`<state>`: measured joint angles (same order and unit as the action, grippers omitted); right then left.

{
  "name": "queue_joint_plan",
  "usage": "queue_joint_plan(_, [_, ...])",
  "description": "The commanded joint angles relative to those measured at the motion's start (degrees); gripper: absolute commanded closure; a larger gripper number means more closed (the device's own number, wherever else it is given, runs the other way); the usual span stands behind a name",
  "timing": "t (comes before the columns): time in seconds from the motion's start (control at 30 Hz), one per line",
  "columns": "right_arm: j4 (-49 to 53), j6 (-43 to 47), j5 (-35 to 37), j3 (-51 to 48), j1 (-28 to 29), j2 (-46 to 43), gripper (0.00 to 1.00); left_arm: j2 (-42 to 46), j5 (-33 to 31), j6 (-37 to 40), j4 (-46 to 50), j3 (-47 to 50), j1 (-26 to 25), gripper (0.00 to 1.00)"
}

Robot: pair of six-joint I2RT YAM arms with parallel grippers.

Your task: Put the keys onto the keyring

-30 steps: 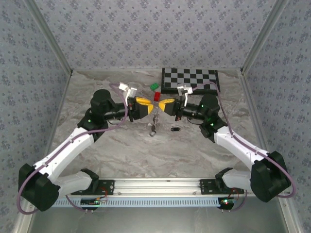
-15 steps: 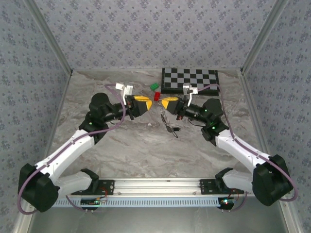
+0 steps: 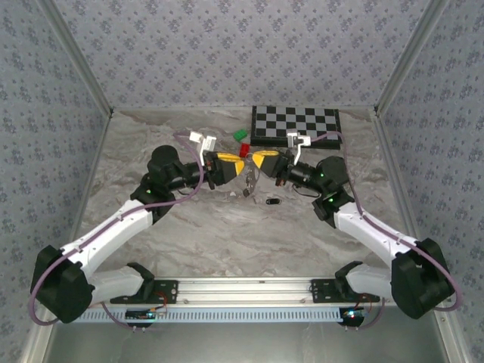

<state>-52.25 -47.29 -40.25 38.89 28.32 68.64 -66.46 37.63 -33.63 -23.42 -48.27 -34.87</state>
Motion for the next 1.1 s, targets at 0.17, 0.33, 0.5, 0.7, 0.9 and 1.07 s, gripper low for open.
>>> queue_joint_plan(0.17, [-26.3,-21.5,1.8,-0.1,-2.3,7.6,1.0,-0.5,-1.5,-2.6,-6.0,-2.6,-1.0,0.65])
queue_joint_plan(0.33, [-27.4,-24.1,1.5,1.4,-2.3,9.5,1.0,0.6,-2.0,-2.6,-6.2,-1.8,-0.9,0.65])
queue_joint_plan(0.5, [-27.4,-24.6,1.6,1.8,-2.4,9.3,1.0,2.1,-3.0,-1.3,-4.5,-1.1,-0.8,0.65])
queue_joint_plan(0.7, [-27.4,-25.0,1.8,1.7,-2.3,9.3,1.0,3.0,-3.1,-1.3,-4.3,-0.9,-0.4,0.66])
queue_joint_plan(0.9, [-27.4,-25.1,1.9,1.6,-2.1,8.9,1.0,3.4,-3.1,-1.6,-4.3,-0.8,-0.3,0.65])
queue_joint_plan(1.07, [-27.4,-24.9,1.5,1.6,-2.0,8.9,1.0,3.3,-3.4,-1.9,-4.5,-0.8,-0.3,0.66])
